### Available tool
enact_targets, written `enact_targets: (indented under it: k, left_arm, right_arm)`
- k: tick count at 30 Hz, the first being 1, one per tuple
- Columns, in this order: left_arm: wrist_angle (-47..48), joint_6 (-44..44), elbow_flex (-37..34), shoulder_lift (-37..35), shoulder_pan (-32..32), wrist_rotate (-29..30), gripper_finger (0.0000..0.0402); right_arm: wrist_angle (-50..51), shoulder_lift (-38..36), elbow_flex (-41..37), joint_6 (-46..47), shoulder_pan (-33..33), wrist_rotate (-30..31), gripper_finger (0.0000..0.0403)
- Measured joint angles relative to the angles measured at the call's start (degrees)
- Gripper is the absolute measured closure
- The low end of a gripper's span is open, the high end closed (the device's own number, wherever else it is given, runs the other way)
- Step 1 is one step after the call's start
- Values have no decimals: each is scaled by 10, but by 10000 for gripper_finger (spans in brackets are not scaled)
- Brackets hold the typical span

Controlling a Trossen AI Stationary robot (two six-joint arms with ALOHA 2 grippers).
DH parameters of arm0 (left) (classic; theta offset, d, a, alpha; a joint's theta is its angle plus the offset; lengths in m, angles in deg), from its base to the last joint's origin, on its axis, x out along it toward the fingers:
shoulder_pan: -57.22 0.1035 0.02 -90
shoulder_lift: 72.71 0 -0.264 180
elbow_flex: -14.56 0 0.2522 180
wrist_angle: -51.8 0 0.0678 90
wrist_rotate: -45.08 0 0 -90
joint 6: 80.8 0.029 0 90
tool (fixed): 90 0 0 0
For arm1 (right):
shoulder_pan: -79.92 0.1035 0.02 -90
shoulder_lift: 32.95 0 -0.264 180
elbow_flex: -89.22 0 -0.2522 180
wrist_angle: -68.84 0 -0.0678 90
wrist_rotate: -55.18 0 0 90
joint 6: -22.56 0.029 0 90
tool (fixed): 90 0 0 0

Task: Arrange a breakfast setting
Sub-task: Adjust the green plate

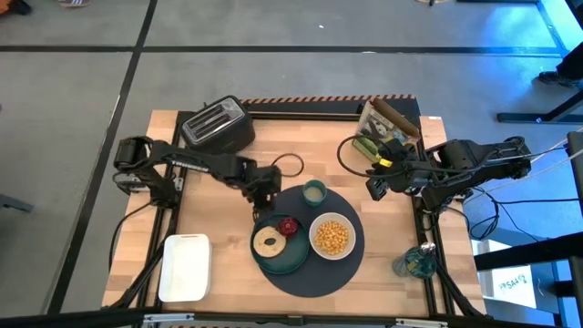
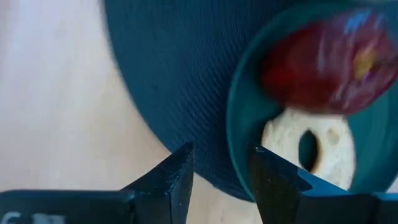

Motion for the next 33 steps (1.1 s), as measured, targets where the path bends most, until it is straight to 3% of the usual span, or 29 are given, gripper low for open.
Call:
enact_targets:
  k: [4,12,24,33]
  left_arm:
    - [-45,-12,-47,15,-9,-3,270]
    - [-118,-20,-55,24,-12,-1,278]
    - [-127,-11,-55,58,-15,0,281]
    - [-171,-12,-55,58,-15,5,356]
  right_arm:
    - [0,0,0,-11,-10,-5,288]
    - [0,0,0,-23,-32,-32,288]
    - [-3,0,0,-12,-30,-42,288]
    - [-10,0,0,-11,-30,-41,288]
